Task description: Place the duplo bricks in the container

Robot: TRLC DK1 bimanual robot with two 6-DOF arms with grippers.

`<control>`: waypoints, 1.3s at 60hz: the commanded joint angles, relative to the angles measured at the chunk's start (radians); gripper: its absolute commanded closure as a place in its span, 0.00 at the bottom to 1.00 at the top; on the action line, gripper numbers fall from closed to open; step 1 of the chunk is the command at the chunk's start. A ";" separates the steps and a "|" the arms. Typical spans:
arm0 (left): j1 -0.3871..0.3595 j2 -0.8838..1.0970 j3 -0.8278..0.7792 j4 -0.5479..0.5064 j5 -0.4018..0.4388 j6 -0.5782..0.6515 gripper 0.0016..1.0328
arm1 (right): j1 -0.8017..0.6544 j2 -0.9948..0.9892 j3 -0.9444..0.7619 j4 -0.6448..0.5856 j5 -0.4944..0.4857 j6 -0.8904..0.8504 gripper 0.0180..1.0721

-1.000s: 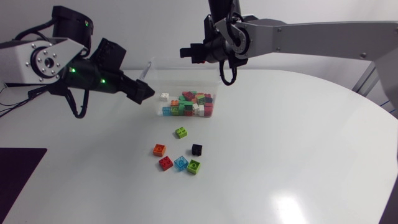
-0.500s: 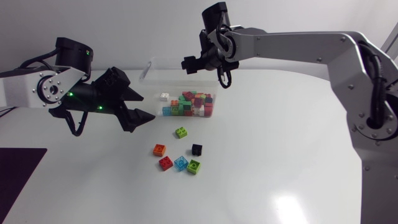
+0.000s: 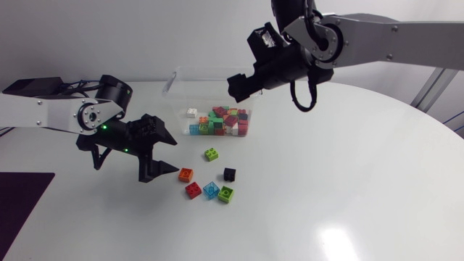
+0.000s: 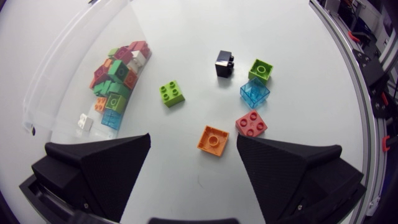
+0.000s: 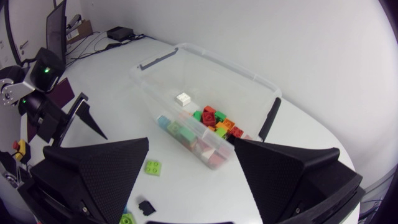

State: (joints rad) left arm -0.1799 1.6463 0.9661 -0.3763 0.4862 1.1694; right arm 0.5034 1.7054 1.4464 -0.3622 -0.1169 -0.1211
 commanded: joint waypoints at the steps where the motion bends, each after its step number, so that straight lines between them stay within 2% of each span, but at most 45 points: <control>1: -0.010 0.064 0.028 -0.030 0.006 0.098 0.07 | 0.018 -0.049 -0.103 0.016 -0.023 -0.029 0.05; 13: -0.033 0.155 0.077 -0.049 -0.009 0.156 0.11 | 0.070 -0.081 -0.270 0.055 -0.049 -0.107 0.05; 22: -0.058 0.242 0.115 -0.049 -0.043 0.182 0.12 | 0.075 -0.062 -0.311 0.055 -0.050 -0.117 0.05; 31: -0.078 0.302 0.158 -0.062 -0.064 0.194 0.22 | 0.098 -0.036 -0.353 0.063 -0.072 -0.157 0.05; 35: -0.081 0.320 0.177 -0.085 -0.069 0.200 0.29 | 0.109 -0.021 -0.357 0.068 -0.072 -0.176 0.05; 37: -0.081 0.330 0.184 -0.099 -0.069 0.205 0.37 | 0.113 -0.009 -0.357 0.068 -0.072 -0.186 0.05; 40: -0.081 0.333 0.187 -0.104 -0.069 0.205 0.44 | 0.113 0.007 -0.354 0.068 -0.072 -0.201 0.05; 44: -0.076 0.336 0.192 -0.116 -0.070 0.211 0.59 | 0.115 0.033 -0.345 0.068 -0.073 -0.216 0.05; 46: -0.073 0.336 0.194 -0.121 -0.070 0.211 0.71 | 0.116 0.049 -0.342 0.068 -0.073 -0.235 0.05; 48: -0.070 0.334 0.195 -0.122 -0.070 0.211 0.79 | 0.118 0.063 -0.342 0.069 -0.073 -0.252 0.05; 50: -0.064 0.331 0.195 -0.125 -0.070 0.211 0.81 | 0.119 0.085 -0.342 0.074 -0.073 -0.275 0.05; 64: -0.050 0.306 0.241 -0.277 -0.069 0.217 0.83 | 0.116 0.168 -0.334 0.086 -0.073 -0.387 0.05; 75: -0.049 0.227 0.233 -0.352 -0.067 0.216 0.84 | 0.104 0.189 -0.333 0.095 -0.090 -0.430 0.05; 78: -0.044 0.188 0.232 -0.371 -0.063 0.211 0.84 | 0.103 0.203 -0.331 0.103 -0.092 -0.439 0.08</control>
State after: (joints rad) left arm -0.2359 1.9015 1.1812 -0.7216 0.4141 1.3479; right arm 0.6132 1.8652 1.1172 -0.2752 -0.2008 -0.5251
